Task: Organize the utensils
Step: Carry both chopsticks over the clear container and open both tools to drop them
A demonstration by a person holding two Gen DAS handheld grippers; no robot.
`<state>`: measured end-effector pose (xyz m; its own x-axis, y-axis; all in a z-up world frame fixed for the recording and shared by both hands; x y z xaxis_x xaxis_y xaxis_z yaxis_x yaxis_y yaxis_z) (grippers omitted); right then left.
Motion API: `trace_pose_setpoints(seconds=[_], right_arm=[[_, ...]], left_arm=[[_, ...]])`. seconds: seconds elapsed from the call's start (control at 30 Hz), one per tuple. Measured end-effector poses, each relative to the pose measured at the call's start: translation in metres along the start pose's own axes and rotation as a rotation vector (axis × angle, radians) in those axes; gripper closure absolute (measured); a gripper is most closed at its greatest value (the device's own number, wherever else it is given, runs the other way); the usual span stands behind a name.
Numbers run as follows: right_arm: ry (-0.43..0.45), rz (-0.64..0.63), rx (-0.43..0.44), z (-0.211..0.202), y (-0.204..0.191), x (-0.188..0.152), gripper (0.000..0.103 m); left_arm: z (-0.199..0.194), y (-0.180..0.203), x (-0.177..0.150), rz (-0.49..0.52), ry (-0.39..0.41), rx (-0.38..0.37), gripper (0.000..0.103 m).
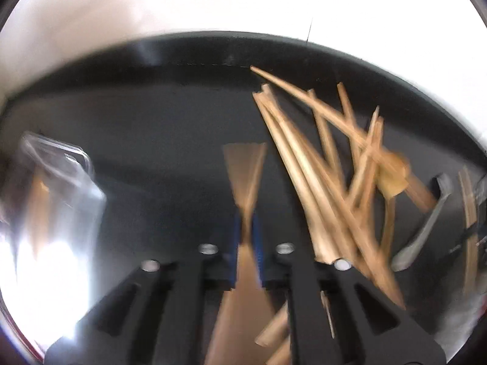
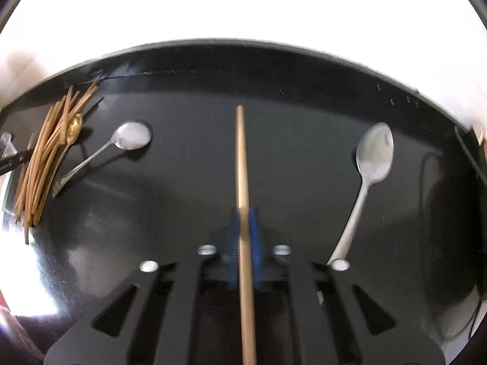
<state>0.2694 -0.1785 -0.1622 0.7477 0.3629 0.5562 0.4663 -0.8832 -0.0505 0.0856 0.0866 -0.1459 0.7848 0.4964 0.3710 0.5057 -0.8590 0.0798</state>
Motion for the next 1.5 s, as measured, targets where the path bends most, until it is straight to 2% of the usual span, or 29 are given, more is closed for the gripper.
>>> trace_pose_setpoints(seconds=[0.07, 0.13, 0.33, 0.47, 0.57, 0.73, 0.87, 1.0, 1.13, 1.27, 1.4, 1.5], right_arm=[[-0.022, 0.026, 0.030, -0.005, -0.002, -0.009, 0.096], [-0.017, 0.064, 0.070, -0.016, -0.002, -0.014, 0.096], [0.092, 0.030, 0.123, -0.077, -0.019, -0.011, 0.096], [0.150, 0.011, 0.177, -0.114, -0.046, -0.004, 0.096], [0.146, -0.033, 0.227, -0.129, -0.078, -0.013, 0.096], [0.087, -0.113, 0.314, -0.130, -0.145, -0.035, 0.096], [0.093, -0.130, 0.364, -0.143, -0.196, -0.031, 0.096], [0.131, -0.154, 0.429, -0.165, -0.258, -0.008, 0.096], [0.181, -0.203, 0.491, -0.190, -0.321, 0.011, 0.096], [0.176, -0.266, 0.507, -0.195, -0.377, 0.016, 0.096], [0.131, -0.271, 0.521, -0.186, -0.418, 0.014, 0.096], [0.106, -0.273, 0.543, -0.179, -0.443, 0.012, 0.096]], left_arm=[[-0.004, 0.005, -0.003, -0.004, -0.009, -0.033, 0.098], [-0.018, 0.012, -0.005, 0.022, 0.019, -0.051, 0.098], [-0.068, 0.024, -0.007, 0.042, 0.094, -0.111, 0.098], [-0.108, 0.021, -0.007, 0.048, 0.158, -0.136, 0.098], [-0.136, 0.012, -0.009, 0.058, 0.191, -0.137, 0.098], [-0.157, -0.019, -0.014, 0.049, 0.197, -0.135, 0.098], [-0.178, -0.048, -0.020, 0.034, 0.183, -0.156, 0.098], [-0.222, -0.086, -0.015, 0.020, 0.246, -0.194, 0.098], [-0.261, -0.130, -0.003, 0.014, 0.317, -0.188, 0.098], [-0.284, -0.176, 0.001, -0.015, 0.358, -0.183, 0.098], [-0.294, -0.223, 0.001, -0.035, 0.346, -0.177, 0.098], [-0.290, -0.260, -0.006, -0.055, 0.310, -0.166, 0.098]])
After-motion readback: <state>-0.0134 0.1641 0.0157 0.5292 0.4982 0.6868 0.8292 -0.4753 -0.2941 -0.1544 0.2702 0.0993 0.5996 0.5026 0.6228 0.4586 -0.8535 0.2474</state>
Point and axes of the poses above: each gripper's, at about its wrist camera, not at the fingertips, and z roughly the way its jaws point, y to its right, x to its top, the point moved 10 cm from there along z, roughly the way its jaws point, and after that the axes turned 1 degree about -x, right-handed, at the moved point
